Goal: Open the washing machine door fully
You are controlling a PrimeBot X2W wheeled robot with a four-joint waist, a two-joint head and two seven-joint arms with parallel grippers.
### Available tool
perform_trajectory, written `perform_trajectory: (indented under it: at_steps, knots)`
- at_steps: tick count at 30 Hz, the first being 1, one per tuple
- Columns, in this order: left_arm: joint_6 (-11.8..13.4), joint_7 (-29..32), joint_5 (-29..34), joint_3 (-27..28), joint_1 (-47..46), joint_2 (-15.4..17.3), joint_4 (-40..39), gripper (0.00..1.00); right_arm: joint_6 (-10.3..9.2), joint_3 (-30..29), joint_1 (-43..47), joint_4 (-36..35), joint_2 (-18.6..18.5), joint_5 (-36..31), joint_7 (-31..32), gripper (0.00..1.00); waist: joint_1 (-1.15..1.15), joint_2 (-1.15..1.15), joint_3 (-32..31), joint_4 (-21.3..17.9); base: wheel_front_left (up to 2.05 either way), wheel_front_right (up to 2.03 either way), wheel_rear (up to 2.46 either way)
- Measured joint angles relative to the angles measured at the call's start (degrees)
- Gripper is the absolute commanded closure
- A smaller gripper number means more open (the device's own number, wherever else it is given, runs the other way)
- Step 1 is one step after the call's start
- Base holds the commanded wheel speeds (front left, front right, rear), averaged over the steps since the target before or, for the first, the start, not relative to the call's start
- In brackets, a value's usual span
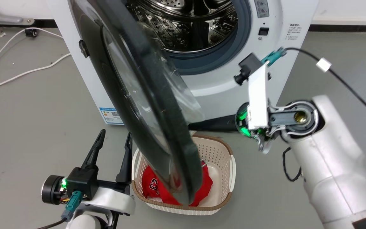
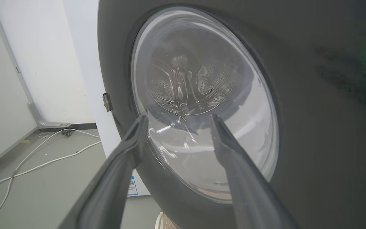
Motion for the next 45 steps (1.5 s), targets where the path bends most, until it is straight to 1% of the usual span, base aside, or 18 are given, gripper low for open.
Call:
perform_trajectory:
  at_steps: [10,13,16,20,22,24,25,29,33,37,40,42,45]
  knots:
    - [0.1,0.0,-0.3,-0.3,0.4,0.0,0.0,0.0,0.0,7.0,2.6,-3.9,-0.1,7.1,-5.3,1.0,0.0,0.0,-0.4,0.1,0.0,0.0,0.0]
    - [0.2,0.0,-0.3,-0.2,0.4,0.0,-0.1,0.0,0.0,7.6,3.4,-5.0,0.0,7.6,-8.8,1.0,0.0,0.0,-0.2,-0.3,0.0,0.0,0.0]
    - [0.2,0.0,-0.3,-0.2,0.4,0.0,-0.1,0.0,0.0,6.3,5.4,-5.9,0.1,7.2,-15.8,1.0,0.0,0.0,-0.3,-0.5,0.0,0.0,0.0]
    - [0.3,0.0,-0.2,0.2,0.5,0.0,0.0,0.0,0.0,0.7,8.7,-4.4,0.1,3.0,-30.9,1.0,0.0,0.0,-0.9,-0.9,0.0,0.0,0.0]
    - [0.3,0.0,-0.2,0.3,0.7,0.0,0.1,0.0,0.0,-2.8,11.5,-3.3,0.0,2.9,-37.7,1.0,0.0,0.0,-1.5,-1.1,0.0,0.0,0.0]
    - [0.3,0.0,-0.2,0.4,1.2,0.0,0.3,0.0,-0.01,-5.8,14.4,-3.1,-0.4,1.3,-44.2,0.31,0.0,0.0,-2.1,-1.3,0.0,0.0,0.0]
    - [0.4,0.0,-0.2,0.5,1.4,0.0,0.3,0.0,0.0,-7.3,15.9,-3.1,-0.4,1.4,-47.0,0.0,0.0,0.0,-2.4,-1.4,0.0,0.0,0.0]
    - [0.5,0.0,-0.2,0.7,1.8,0.0,0.5,0.0,-0.01,-12.2,22.9,-3.4,-0.6,1.3,-55.4,0.0,0.0,0.0,-3.5,-1.7,0.0,0.0,0.0]
    - [0.5,0.0,-0.2,1.2,2.7,0.0,0.5,0.0,-0.01,-15.7,28.8,-6.1,-0.5,1.8,-62.0,0.0,0.0,0.0,-4.4,-2.4,0.0,0.0,0.0]
    - [0.6,0.0,-0.2,1.6,3.2,-0.1,0.5,0.0,-0.01,-17.4,33.7,-9.1,-0.5,-2.3,-69.9,0.0,0.0,0.0,-4.9,-2.9,0.0,0.0,0.0]
    - [0.6,0.0,-0.2,2.1,3.5,-0.1,0.6,0.0,0.0,-17.0,36.2,-11.0,-1.3,-10.2,-76.6,0.0,0.0,0.0,-5.2,-3.2,0.0,0.0,0.0]
    - [0.8,0.0,-0.3,2.3,3.7,-0.1,0.6,0.0,-0.01,-16.8,37.0,-11.8,-2.4,-17.0,-79.8,0.0,0.0,0.0,-5.2,-3.3,0.0,0.0,0.0]
    - [0.8,0.0,-0.3,2.4,3.8,-0.1,0.7,0.0,0.0,-18.6,37.4,-13.9,-3.9,-31.5,-81.8,0.0,0.0,0.0,-5.3,-3.4,0.0,0.0,0.0]
